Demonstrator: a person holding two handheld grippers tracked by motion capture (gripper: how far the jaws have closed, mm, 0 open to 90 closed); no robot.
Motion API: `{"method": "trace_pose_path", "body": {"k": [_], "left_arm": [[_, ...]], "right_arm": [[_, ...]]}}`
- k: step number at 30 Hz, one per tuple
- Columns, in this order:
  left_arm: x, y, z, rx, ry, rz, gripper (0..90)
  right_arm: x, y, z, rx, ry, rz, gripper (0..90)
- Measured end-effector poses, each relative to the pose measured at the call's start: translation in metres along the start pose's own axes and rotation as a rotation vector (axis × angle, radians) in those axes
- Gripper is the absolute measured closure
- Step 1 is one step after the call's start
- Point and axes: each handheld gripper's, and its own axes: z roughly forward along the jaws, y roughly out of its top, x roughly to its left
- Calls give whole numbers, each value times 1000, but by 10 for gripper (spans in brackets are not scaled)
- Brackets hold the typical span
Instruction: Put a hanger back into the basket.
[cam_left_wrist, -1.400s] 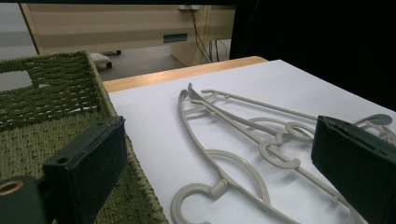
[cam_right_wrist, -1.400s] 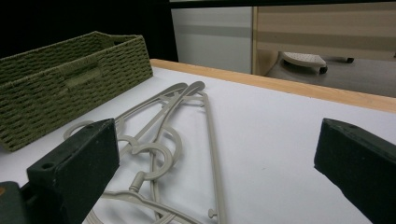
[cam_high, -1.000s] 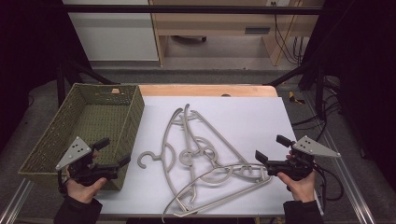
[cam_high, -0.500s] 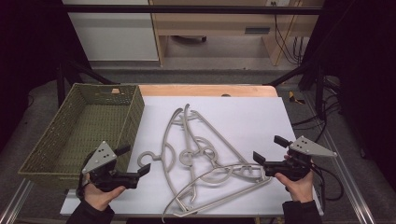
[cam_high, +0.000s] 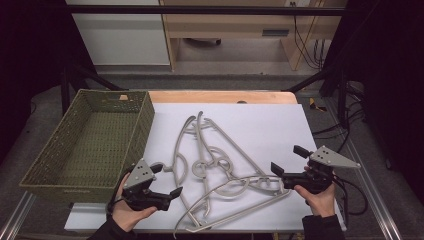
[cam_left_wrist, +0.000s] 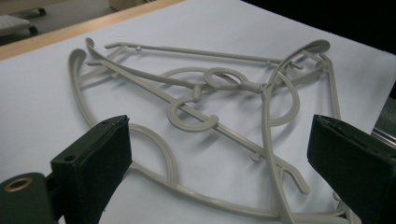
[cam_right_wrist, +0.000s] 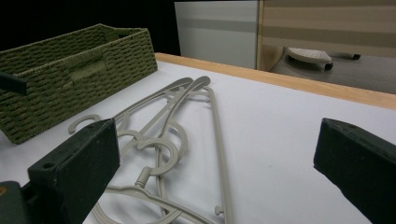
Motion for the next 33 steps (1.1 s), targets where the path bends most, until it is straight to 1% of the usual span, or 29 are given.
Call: {"method": "trace_pose_path", "body": {"k": [3,7,9,12,16,22,23,26,29,30,33], "left_arm": [[-5,-1,7,31,-14,16,61],[-11,-1,15,62,-30,22,69],[-14,-1,20,86,-29,26,72],[-18,-1,26,110,-38,30,77],[-24,-1,35,150,-49,48,81],[-31,2,45,198,-75,68,93],[-33,3,46,209,-76,68,104],[-36,5,50,237,-89,86,127],[-36,8,56,270,-98,94,162],[-37,9,58,278,-101,94,162],[-38,11,66,296,-109,106,200]], "right_arm": [[0,0,0,7,3,-1,5],[0,-1,1,9,5,-3,5],[1,-1,2,13,6,-2,5],[2,-1,3,15,9,3,5],[2,-2,5,23,8,-5,5],[3,-2,7,21,12,4,5],[4,-2,7,23,14,4,6],[4,-3,8,27,15,1,8],[5,-3,9,29,21,0,7],[5,-3,9,29,21,0,7],[5,-3,9,29,21,-1,8]]}}
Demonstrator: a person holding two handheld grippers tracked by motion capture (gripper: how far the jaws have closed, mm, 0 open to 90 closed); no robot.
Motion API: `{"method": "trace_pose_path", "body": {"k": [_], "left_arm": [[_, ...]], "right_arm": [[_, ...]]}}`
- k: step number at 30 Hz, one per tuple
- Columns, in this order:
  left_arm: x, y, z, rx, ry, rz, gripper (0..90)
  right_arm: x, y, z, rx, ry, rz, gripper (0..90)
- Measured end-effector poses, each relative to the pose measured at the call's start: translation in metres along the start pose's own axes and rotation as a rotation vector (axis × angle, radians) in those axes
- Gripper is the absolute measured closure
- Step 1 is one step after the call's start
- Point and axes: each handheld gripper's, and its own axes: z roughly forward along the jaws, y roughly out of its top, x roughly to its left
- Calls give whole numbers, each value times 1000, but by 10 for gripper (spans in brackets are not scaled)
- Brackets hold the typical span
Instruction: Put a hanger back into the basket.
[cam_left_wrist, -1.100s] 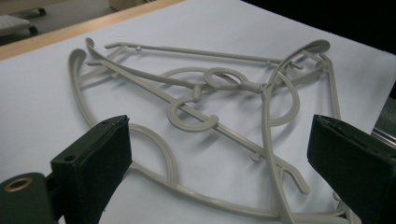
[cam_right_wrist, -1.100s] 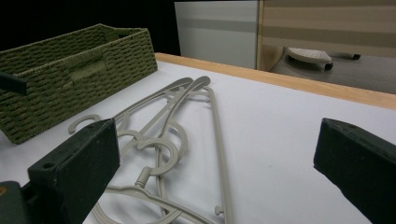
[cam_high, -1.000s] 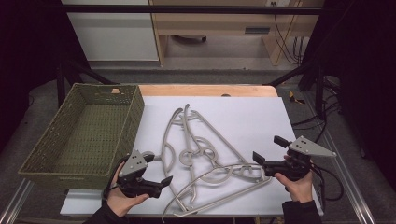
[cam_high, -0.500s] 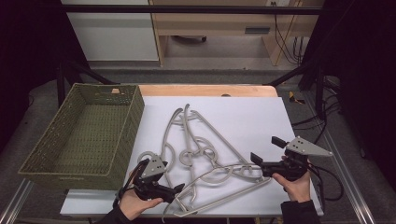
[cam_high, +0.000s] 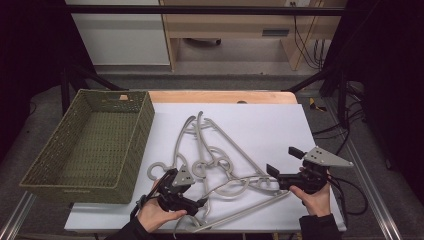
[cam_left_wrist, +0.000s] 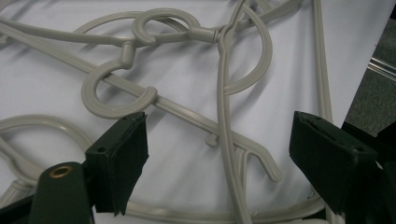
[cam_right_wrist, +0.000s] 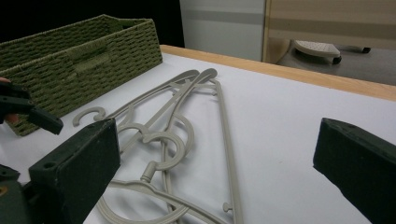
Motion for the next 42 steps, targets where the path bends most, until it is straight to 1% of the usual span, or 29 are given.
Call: {"method": "trace_pose_path", "body": {"k": [3,4,5,6,7,8,11,12,13,15,16,18,19,21,22,23,24,25,27,28,30,31,33,35,36,38,39,41,42], "left_arm": [[-1,4,7,28,-5,9,228],[-1,4,9,26,9,11,257],[-1,4,10,28,5,17,328],[-2,4,11,33,-2,25,375],[-4,4,13,28,25,31,390],[-5,4,13,34,42,50,393],[-5,4,16,22,39,49,381],[-5,5,18,44,29,49,380],[-5,5,20,49,20,46,376],[-5,5,24,72,16,46,377],[-5,5,26,85,6,51,378],[-5,6,30,117,4,65,390],[-5,6,32,114,-2,54,390],[-6,6,33,118,0,62,432],[-6,6,35,116,2,62,438],[-6,6,35,126,8,69,449],[-5,6,36,131,9,70,483],[-6,6,37,130,1,58,483],[-5,6,39,145,5,61,518],[-5,6,39,147,6,62,559],[-4,6,41,150,2,55,569],[-4,7,41,150,6,55,600],[-4,8,42,154,0,56,611],[-5,7,44,159,18,66,624],[-5,7,45,173,10,68,628],[-5,7,47,173,10,63,631],[-6,7,49,172,19,65,634],[-6,8,51,187,12,69,642],[-7,8,53,187,21,71,652]], "right_arm": [[0,0,0,-1,0,2,8],[0,0,-1,1,1,1,8],[0,0,-1,2,0,1,8],[0,0,-1,1,2,-1,8],[0,0,-1,2,1,-4,7],[0,1,-1,2,-5,-3,7],[0,1,-3,-3,0,-4,8],[0,1,-3,-3,-4,-2,8],[0,1,-3,-2,-2,-3,8],[0,1,-2,-3,0,-4,8],[0,1,-2,-1,0,-6,7],[0,1,-1,1,-2,-3,7],[0,1,-1,1,-2,-3,7],[0,1,-1,1,-1,-4,8],[0,1,-2,1,1,-5,8],[0,1,-2,0,1,-7,8],[0,1,-2,-1,3,-7,8],[0,1,-2,-1,3,-7,8],[0,1,-2,0,2,-6,8],[0,1,-1,1,2,-2,8],[0,1,-1,1,1,-3,8],[1,1,-1,1,2,-3,8],[1,1,-1,1,5,-2,7],[1,1,-1,1,6,-3,8],[1,1,-1,1,6,-3,8],[1,1,-1,3,2,-4,7],[1,1,0,3,5,-4,8],[1,1,0,3,5,-2,8],[1,1,0,4,5,-3,7]]}}
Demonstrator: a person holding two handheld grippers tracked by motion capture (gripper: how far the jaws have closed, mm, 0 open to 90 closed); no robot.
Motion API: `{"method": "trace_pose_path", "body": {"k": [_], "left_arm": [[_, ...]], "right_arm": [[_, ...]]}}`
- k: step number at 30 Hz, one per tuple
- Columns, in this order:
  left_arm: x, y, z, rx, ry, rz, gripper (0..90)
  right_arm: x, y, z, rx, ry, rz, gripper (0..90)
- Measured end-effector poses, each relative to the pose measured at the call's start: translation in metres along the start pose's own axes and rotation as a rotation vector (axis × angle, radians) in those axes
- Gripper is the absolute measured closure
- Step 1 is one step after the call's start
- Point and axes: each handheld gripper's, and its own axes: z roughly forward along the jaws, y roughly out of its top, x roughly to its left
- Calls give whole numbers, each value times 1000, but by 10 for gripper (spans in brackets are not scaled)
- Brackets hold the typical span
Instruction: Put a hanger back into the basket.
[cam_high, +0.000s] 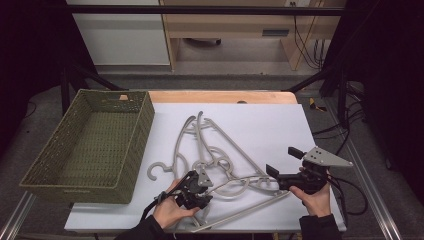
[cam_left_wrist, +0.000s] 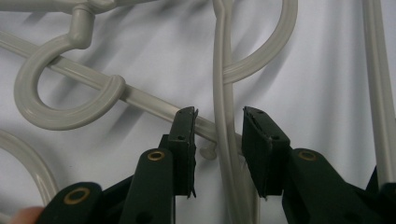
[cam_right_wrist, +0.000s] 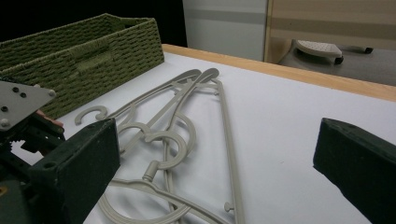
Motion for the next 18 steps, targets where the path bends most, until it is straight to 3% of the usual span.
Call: {"method": "trace_pose_path", "body": {"k": [14,18], "left_arm": [[-3,3,5,17,33,-8,715],[-4,3,5,8,47,-31,758]], "right_arm": [[0,1,-1,-3,11,4,8],[0,0,0,0,10,3,8]]}}
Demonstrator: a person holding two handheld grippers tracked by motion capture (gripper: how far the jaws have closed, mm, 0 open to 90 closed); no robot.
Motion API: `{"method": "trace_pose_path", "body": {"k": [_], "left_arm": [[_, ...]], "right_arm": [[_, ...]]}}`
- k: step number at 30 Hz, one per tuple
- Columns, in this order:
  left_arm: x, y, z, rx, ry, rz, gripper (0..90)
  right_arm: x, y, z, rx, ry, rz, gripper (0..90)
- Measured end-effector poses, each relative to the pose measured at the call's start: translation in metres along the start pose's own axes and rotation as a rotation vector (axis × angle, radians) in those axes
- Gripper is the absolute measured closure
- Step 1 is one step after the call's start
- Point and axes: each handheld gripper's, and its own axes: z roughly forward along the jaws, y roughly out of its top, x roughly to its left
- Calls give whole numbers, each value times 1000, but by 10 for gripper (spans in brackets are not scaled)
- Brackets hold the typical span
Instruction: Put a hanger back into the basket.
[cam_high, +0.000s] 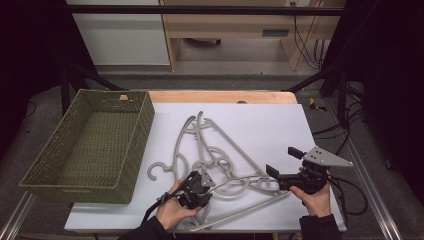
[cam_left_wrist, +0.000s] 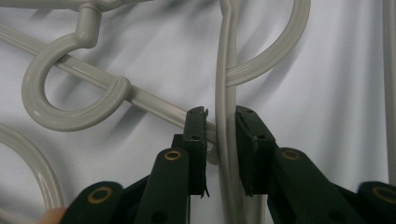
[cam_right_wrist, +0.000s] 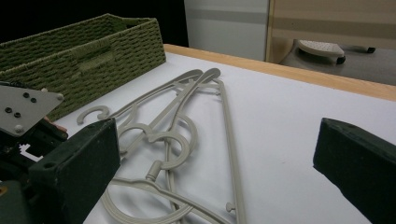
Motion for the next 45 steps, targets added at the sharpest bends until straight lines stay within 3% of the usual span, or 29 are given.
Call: {"method": "trace_pose_path", "body": {"k": [2,15,28,34,45], "left_arm": [[0,0,-1,2,7,-2,802],[-1,-3,-4,-36,1,-22,818],[-6,-3,-18,-118,-72,-52,827],[-6,-1,-31,-158,-83,-55,827],[10,-5,-53,-214,-41,-94,827]], "right_arm": [[0,0,1,3,-4,-4,8],[0,0,1,5,-4,-2,8],[-2,0,-1,0,2,-6,10],[-2,1,-3,-5,1,-9,12],[-4,2,-8,-20,-8,-4,10]]}}
